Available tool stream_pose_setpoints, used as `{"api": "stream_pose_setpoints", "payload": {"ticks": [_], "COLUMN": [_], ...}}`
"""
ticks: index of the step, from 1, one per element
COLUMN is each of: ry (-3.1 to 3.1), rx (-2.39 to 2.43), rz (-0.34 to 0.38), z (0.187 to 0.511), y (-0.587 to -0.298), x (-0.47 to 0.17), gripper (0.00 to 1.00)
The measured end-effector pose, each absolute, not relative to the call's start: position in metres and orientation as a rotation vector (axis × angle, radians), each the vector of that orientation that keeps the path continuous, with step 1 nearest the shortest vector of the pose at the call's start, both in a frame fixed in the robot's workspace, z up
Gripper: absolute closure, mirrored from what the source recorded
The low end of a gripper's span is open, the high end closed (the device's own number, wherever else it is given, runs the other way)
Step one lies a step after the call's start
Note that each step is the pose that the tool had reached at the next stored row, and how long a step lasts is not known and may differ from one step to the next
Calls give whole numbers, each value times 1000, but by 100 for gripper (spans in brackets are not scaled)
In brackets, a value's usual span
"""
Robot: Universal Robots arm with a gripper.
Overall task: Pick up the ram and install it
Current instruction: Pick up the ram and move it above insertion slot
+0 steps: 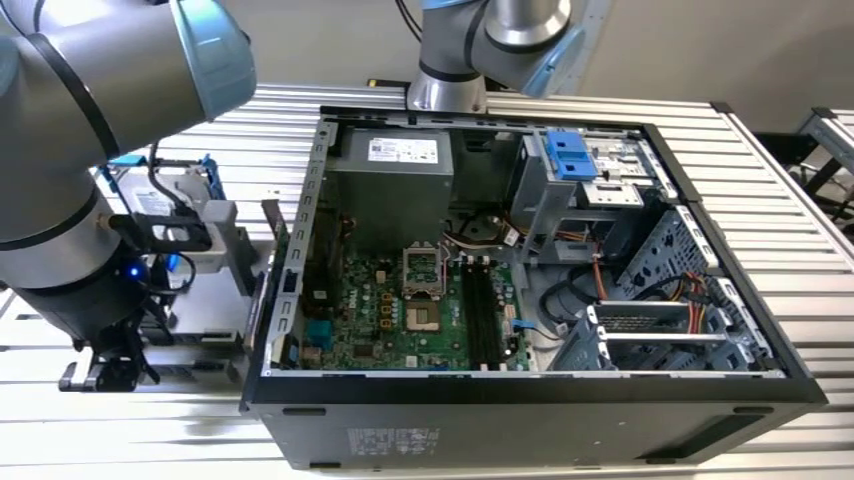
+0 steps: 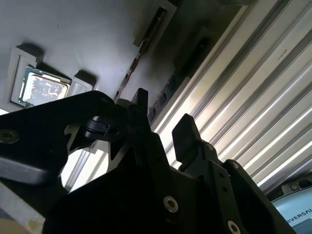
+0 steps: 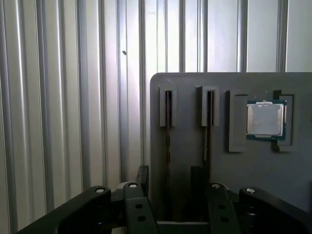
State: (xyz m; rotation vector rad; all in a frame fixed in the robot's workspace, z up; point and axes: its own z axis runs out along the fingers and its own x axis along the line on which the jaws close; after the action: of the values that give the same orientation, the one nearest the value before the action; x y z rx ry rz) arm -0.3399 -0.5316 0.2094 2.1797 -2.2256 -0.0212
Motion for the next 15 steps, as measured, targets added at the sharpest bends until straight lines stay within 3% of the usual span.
{"api": "stream_pose_setpoints", "payload": {"ticks": [15], "ry": [-2225], "rx": [2179], "rz": [-19], "z": [195], "y": [-531], "x": [-340], "gripper": [0]}}
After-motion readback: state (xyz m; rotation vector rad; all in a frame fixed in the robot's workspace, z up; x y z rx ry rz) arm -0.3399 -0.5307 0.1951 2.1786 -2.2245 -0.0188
